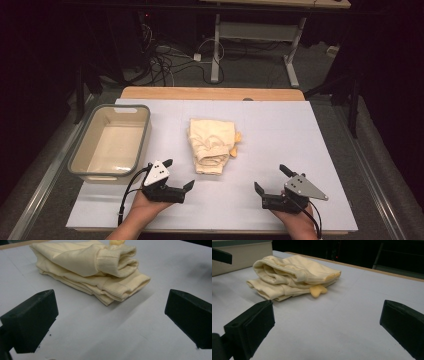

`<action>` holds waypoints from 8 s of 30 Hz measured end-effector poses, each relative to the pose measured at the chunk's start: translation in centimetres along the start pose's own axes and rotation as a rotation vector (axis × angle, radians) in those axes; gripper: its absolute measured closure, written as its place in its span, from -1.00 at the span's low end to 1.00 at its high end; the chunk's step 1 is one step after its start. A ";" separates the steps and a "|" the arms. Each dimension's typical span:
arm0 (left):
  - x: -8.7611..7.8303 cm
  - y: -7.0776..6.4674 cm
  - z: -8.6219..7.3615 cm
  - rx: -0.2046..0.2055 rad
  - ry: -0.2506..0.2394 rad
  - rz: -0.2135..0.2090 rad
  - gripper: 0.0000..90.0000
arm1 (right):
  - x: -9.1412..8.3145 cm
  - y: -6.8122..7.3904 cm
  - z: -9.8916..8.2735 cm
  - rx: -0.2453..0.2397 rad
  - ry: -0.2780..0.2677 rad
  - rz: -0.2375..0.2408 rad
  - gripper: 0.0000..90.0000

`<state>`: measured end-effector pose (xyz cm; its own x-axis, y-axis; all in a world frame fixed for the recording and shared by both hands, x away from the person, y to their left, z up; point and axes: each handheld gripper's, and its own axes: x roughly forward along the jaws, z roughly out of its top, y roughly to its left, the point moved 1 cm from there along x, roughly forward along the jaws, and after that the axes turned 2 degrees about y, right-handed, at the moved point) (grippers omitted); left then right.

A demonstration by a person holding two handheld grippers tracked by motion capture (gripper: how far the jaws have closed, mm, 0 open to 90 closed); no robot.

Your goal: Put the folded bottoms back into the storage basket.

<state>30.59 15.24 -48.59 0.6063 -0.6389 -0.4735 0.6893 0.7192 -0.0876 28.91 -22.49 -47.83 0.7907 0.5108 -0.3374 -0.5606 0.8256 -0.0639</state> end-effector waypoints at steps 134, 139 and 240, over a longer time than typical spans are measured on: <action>7.6 0.7 2.8 -0.061 0.323 -0.005 0.59 | -0.4 0.1 0.0 -0.011 0.000 0.041 -0.98; 7.6 0.7 2.8 -0.058 0.321 -0.020 0.72 | -0.4 0.1 0.0 -0.011 -0.001 0.042 -0.98; -1.0 3.7 -2.0 -0.014 0.308 -0.060 0.71 | 15.0 1.9 5.3 0.045 0.247 0.124 -0.68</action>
<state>31.73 19.09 -50.24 0.4148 -0.5688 -0.7102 0.7131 0.6880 -0.1345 40.96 -11.98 -48.01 0.6298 0.5392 -0.5591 -0.6334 0.7732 0.0322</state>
